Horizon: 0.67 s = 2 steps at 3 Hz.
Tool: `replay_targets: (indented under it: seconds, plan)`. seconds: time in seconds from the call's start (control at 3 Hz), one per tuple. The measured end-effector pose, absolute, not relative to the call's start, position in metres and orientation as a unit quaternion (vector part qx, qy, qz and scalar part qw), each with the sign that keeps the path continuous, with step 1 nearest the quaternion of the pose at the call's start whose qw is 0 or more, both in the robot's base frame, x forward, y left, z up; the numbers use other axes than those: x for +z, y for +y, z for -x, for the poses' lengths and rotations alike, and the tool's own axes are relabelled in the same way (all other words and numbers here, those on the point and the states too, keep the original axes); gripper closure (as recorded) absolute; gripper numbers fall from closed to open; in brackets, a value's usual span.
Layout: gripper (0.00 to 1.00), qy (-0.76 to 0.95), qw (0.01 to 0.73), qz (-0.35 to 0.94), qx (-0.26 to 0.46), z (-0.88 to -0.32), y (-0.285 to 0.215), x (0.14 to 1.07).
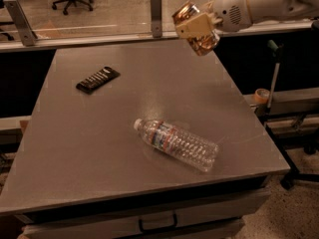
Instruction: Place orange can upright
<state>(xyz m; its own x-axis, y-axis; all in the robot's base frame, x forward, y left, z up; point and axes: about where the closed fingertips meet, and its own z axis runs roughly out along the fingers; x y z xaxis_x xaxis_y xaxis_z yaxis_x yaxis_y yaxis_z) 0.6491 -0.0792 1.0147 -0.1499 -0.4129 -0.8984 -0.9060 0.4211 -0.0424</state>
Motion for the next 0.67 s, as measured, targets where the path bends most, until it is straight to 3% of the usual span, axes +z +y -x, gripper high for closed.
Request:
replay_targets:
  seconds: [0.67]
  plan:
    - [1.00, 0.596, 0.518, 0.449, 0.418, -0.637, -0.080, 0.987]
